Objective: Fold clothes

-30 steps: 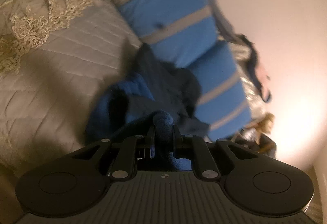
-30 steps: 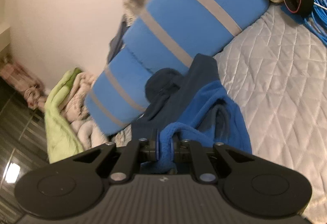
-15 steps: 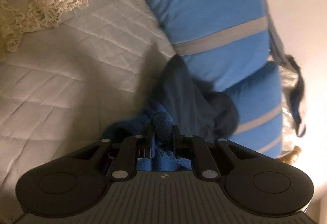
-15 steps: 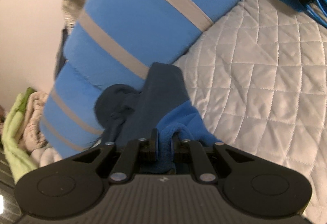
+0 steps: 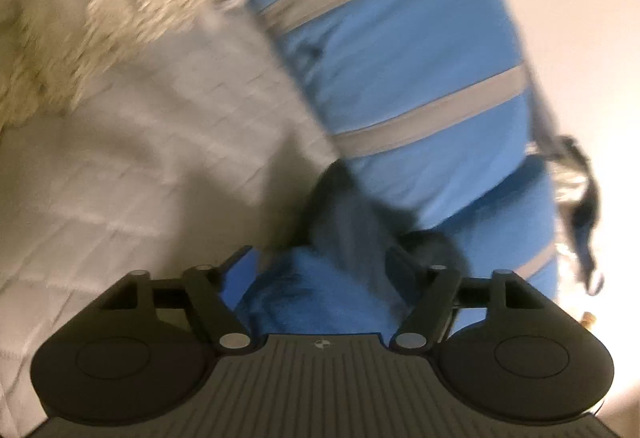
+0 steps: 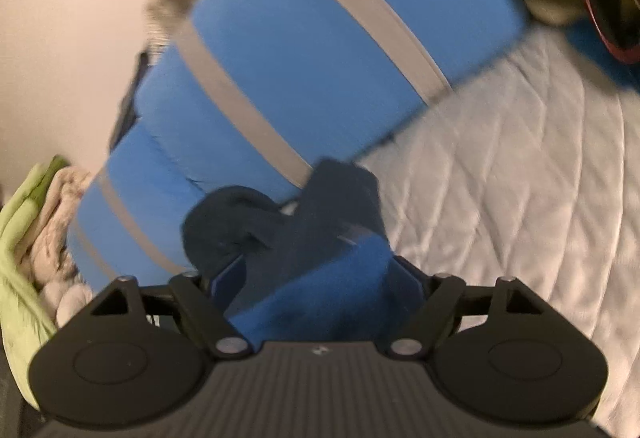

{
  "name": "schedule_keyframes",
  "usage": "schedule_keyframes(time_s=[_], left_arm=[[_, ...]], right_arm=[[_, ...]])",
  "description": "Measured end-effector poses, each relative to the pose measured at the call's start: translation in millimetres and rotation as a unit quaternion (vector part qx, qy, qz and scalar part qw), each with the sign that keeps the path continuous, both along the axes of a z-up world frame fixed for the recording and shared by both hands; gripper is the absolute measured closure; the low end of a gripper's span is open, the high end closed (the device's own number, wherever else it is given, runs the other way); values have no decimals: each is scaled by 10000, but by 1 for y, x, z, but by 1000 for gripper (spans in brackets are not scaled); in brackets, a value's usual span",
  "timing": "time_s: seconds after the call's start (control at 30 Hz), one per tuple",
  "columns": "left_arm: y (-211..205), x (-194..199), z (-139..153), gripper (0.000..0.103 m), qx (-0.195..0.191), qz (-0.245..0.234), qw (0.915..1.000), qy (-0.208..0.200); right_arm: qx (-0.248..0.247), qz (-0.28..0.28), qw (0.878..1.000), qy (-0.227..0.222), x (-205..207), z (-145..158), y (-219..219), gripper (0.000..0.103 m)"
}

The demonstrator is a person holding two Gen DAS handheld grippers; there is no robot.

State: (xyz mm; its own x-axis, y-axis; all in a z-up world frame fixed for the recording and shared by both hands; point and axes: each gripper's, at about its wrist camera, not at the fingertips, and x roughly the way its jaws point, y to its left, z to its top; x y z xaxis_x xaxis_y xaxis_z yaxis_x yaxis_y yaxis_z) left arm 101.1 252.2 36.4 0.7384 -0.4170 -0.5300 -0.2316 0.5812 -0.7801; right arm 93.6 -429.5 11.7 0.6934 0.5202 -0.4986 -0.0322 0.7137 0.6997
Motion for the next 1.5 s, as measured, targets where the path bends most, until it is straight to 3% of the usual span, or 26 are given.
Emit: schedule_keyframes(time_s=[0.07,0.17,0.23,0.33,0.43,0.7,1.0,1.07,1.13,1.2,1.3,1.5], left_arm=[[1,-3,9,29,199,-128,9995,-216],[-8,-7,18,28,969,-497,9925,-557],[-18,-8,23,28,1608,-806,9808,-757],[-32,-9,20,28,2468,-1306,9552,-986],[-34,-7,8,28,2748,-1706,9397,-1112],[-23,11,-34,28,2392,-2551,9276,-1314],[-28,30,-47,28,2207,-3000,9131,-1656],[-29,32,-47,36,2082,-3111,9109,-1737],[-34,32,-44,65,2148,-3199,9061,-1745],[-35,31,-42,76,2244,-3171,9049,-1741],[-35,26,-38,80,2355,-3088,9042,-1776],[-32,20,-31,82,2403,-2830,9120,-1742]], right_arm=[[-80,83,9999,-107,-3,5,0,11],[-200,207,9992,-268,-8,13,-1,9],[-280,290,9985,-376,-11,18,-1,8],[-438,426,9973,-418,-16,18,-1,6],[-601,475,9962,-408,-19,15,-4,6],[-789,430,9957,-240,-23,-1,-19,6],[-945,417,9946,-69,-12,-20,-25,6],[-924,463,9946,-93,-9,-23,-25,6],[-909,508,9945,-125,-6,-25,-25,6],[-964,547,9937,-173,-5,-27,-25,6],[-1032,627,9924,-252,-2,-28,-25,6],[-1070,903,9888,-517,1,-30,-27,6]])
